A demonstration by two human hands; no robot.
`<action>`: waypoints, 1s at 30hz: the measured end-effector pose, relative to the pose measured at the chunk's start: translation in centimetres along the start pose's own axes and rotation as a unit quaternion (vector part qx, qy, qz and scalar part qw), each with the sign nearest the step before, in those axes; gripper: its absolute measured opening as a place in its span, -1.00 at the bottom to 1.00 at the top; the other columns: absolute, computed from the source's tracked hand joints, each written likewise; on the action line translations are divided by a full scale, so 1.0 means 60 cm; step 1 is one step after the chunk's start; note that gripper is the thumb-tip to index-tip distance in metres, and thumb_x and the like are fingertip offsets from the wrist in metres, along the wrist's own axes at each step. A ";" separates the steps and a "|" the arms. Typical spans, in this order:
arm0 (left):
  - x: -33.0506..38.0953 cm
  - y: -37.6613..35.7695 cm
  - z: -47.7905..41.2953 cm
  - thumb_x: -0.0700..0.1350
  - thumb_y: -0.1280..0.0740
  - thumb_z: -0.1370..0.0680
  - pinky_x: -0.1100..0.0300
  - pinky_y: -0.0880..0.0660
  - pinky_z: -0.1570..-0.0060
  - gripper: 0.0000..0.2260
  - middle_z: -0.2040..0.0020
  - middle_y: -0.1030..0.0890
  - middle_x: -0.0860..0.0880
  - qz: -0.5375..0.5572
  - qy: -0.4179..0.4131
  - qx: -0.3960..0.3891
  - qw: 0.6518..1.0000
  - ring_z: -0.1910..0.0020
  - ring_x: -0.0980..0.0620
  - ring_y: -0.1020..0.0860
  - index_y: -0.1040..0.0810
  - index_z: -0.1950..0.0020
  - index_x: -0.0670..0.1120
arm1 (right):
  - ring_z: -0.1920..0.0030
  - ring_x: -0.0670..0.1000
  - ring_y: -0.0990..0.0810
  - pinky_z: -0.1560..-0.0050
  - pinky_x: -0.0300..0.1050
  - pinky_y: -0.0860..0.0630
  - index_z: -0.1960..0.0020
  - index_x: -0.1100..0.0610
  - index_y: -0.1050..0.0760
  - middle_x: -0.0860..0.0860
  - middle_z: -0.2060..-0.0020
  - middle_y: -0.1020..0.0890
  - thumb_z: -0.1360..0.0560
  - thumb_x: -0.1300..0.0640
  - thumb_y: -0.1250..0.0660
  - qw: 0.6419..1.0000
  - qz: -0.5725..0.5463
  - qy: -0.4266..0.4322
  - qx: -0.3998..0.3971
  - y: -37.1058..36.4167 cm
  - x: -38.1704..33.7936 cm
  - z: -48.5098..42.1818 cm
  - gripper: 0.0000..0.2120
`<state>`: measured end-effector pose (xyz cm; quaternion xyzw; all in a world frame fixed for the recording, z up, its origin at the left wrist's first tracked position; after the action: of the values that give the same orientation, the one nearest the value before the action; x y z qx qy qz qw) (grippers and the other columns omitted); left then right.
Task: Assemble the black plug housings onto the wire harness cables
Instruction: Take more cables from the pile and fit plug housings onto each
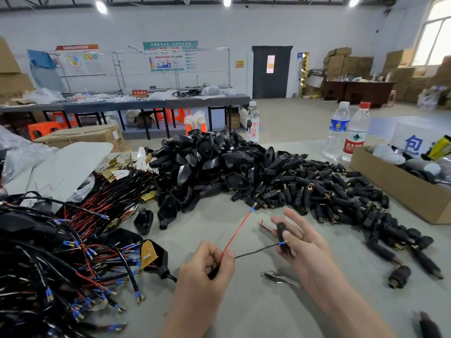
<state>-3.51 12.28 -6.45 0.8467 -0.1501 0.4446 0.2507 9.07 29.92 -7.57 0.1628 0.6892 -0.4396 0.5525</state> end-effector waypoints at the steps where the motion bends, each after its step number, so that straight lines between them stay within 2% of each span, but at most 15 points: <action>1: 0.001 0.002 0.000 0.22 -0.35 -0.46 0.39 -0.17 0.47 -0.68 0.52 -0.28 0.10 0.007 0.003 0.008 1.000 0.52 0.15 -0.21 -0.38 0.28 0.03 | -0.04 -0.07 -0.69 0.08 -0.14 -0.49 -0.28 0.00 -0.51 0.00 -0.10 -0.71 -0.61 0.39 -0.16 1.000 0.021 0.004 -0.019 -0.004 0.000 0.000 -0.60; 5: 0.004 0.006 -0.002 -0.02 -0.40 -0.50 0.41 -0.14 0.49 -0.77 0.54 -0.25 0.09 0.019 0.011 0.033 0.999 0.53 0.16 -0.18 -0.41 0.29 0.01 | 0.01 -0.01 -0.69 0.24 -0.29 -0.53 -0.20 0.14 -0.51 0.07 -0.05 -0.72 -0.57 0.32 -0.23 0.999 -0.004 0.007 -0.041 -0.010 0.001 -0.001 -0.76; 9: 0.007 0.010 -0.005 -0.08 -0.40 -0.52 0.39 -0.11 0.49 -0.75 0.53 -0.23 0.09 0.030 0.017 0.041 0.999 0.52 0.15 -0.15 -0.45 0.32 -0.04 | 0.23 -0.05 -0.67 0.34 -0.28 -0.53 -0.06 0.22 -0.55 0.10 0.14 -0.73 -0.40 0.24 -0.37 0.999 -0.040 0.025 -0.011 0.002 -0.005 -0.004 -0.77; 12: 0.006 0.011 -0.007 -0.10 -0.40 -0.52 0.39 -0.09 0.50 -0.74 0.54 -0.23 0.10 0.038 0.027 0.057 0.997 0.52 0.15 -0.15 -0.45 0.33 -0.10 | 0.31 -0.01 -0.64 0.42 -0.26 -0.48 -0.06 0.19 -0.57 0.09 0.19 -0.71 -0.38 0.17 -0.41 0.999 -0.036 0.020 0.002 0.010 -0.006 -0.006 -0.74; 17: 0.005 0.011 -0.008 -0.09 -0.40 -0.51 0.39 -0.11 0.51 -0.72 0.54 -0.24 0.11 0.035 0.037 0.066 0.996 0.53 0.15 -0.16 -0.42 0.35 -0.08 | 0.40 -0.02 -0.54 0.48 -0.27 -0.40 -0.08 0.15 -0.59 0.07 0.27 -0.65 -0.55 0.24 -0.32 1.000 -0.022 0.015 0.005 0.015 -0.001 -0.008 -0.87; 24: 0.007 0.011 -0.008 -0.03 -0.39 -0.49 0.36 -0.12 0.50 -0.72 0.53 -0.22 0.10 0.018 0.025 0.060 0.998 0.52 0.14 -0.16 -0.43 0.34 -0.11 | 0.42 -0.04 -0.51 0.48 -0.27 -0.40 0.00 0.11 -0.63 0.06 0.31 -0.62 -0.57 0.27 -0.31 1.000 0.004 0.018 0.007 0.012 -0.002 -0.009 -0.85; 30: 0.003 0.010 -0.006 -0.05 -0.39 -0.51 0.37 -0.11 0.49 -0.72 0.53 -0.20 0.12 0.010 0.025 0.049 0.998 0.52 0.14 -0.15 -0.41 0.34 -0.09 | 0.39 -0.03 -0.51 0.47 -0.28 -0.38 0.08 -0.06 -0.67 0.03 0.34 -0.62 -0.56 0.24 -0.33 0.995 0.083 0.046 0.011 0.014 -0.004 -0.008 -0.76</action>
<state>-3.94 11.97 -5.92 0.8450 -0.1302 0.4750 0.2084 9.47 30.84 -7.72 0.2459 0.6929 -0.3918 0.5531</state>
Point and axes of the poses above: each hand's wrist, its own z-axis away from the middle knuckle, its own y-axis out of the back of the hand, x = y × z, the point moved 5 cm from there along -z, towards the middle knuckle
